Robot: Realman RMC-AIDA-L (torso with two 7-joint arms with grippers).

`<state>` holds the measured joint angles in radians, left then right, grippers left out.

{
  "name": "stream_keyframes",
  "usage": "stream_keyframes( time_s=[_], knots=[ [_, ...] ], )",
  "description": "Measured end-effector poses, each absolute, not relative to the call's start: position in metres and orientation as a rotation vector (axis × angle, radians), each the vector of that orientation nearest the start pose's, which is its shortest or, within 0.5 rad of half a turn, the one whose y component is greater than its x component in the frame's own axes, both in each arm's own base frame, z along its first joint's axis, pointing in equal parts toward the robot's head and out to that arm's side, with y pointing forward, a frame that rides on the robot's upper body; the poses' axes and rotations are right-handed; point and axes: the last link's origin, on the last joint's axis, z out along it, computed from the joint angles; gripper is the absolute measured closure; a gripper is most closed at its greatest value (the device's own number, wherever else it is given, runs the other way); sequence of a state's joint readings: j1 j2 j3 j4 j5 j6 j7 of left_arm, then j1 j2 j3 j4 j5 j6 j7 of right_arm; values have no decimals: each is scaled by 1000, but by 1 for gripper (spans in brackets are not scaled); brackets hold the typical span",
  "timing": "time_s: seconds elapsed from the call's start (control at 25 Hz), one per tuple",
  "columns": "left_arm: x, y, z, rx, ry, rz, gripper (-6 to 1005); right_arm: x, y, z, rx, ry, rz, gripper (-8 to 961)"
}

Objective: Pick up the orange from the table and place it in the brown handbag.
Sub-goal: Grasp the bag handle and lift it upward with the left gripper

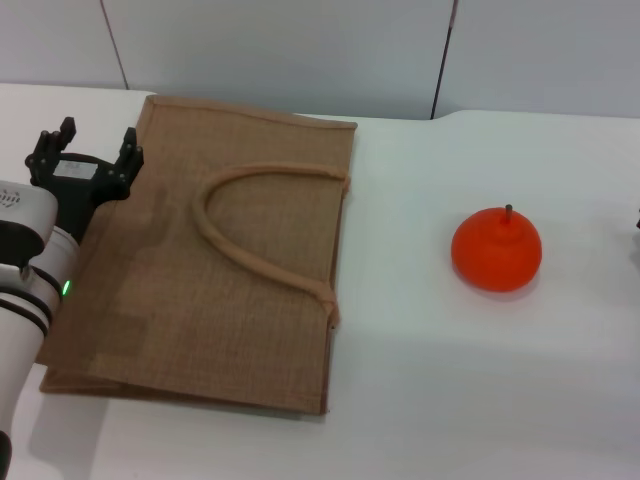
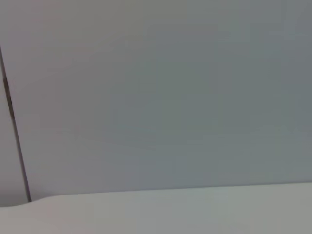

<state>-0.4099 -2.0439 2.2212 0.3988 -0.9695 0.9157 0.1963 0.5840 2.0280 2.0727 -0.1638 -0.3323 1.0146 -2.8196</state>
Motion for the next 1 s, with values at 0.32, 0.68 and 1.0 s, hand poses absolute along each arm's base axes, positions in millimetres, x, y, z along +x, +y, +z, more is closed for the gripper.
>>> stream_keyframes(
  time_s=[0.32,0.68,1.0],
  knots=[
    [-320,356,-17,-1571,-524,-492,254,371,340,-8,-1612,798,522,69],
    [-319,357,-16,-1566,-530,-502,261,369,341,-7,-1612,787,535,70],
    [-310,361,-17,-1567,-613,-623,267,371,340,-7,-1611,795,527,70]
  ],
)
